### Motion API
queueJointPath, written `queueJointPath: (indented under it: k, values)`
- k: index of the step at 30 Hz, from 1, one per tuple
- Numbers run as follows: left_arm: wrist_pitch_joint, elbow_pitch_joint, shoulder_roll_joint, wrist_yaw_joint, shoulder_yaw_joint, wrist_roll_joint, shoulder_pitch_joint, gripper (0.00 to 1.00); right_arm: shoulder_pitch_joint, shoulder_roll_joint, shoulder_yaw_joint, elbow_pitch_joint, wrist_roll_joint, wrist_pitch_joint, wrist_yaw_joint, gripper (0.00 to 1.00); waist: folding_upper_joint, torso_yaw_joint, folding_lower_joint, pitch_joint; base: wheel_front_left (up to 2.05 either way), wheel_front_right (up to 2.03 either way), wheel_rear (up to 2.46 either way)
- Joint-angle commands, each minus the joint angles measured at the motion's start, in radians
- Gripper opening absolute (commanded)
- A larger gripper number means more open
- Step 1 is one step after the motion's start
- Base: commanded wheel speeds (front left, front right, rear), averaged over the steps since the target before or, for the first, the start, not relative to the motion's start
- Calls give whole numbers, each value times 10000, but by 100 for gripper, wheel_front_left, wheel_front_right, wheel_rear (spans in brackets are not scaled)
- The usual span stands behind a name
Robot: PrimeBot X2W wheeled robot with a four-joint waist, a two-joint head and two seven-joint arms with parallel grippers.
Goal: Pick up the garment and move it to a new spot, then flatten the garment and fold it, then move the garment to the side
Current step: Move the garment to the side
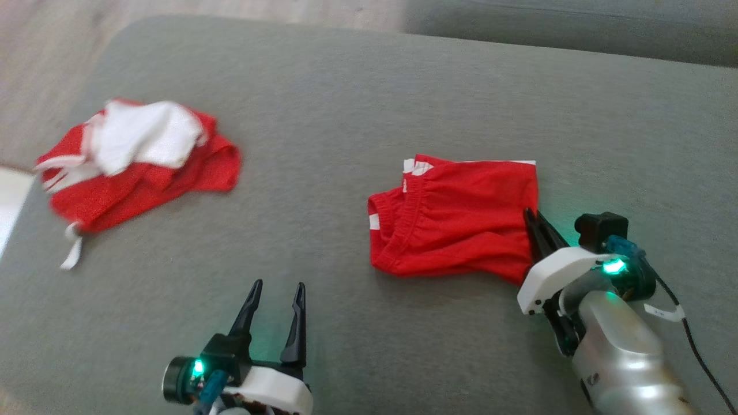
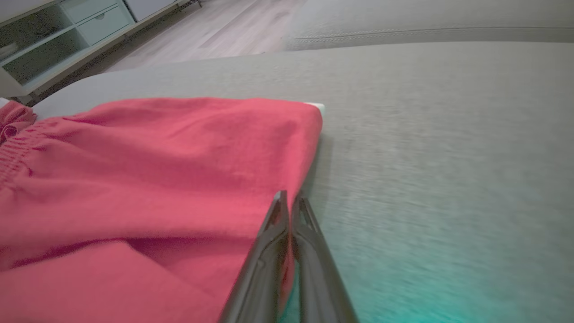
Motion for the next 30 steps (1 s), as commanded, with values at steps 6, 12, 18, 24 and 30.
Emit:
queueJointPath:
  k: [6,12,18,24,30]
  values:
    - [-109,-439,35,-252,308,155,-539,100,267,-5,-36,-530,26,-203,-9,0,0,-2627,-1,-532,0,0,0]
    - [-109,-578,35,-318,-31,-146,-800,100,652,-5,17,-869,9,-206,-9,0,0,-4768,-1,-657,0,0,0]
    - [-109,-570,35,-304,-360,-231,-945,100,952,-5,321,-1097,142,-207,-9,0,0,-6337,-1,-588,0,0,0]
    - [-109,-457,35,-167,-489,-325,-959,100,1053,-5,451,-1259,68,-207,-9,0,0,-6867,-1,-366,0,0,0]
    - [-109,-173,35,-213,-740,-105,-1107,100,154,-520,207,-1177,-1050,-208,-9,0,0,-6139,-1,303,0,0,0]
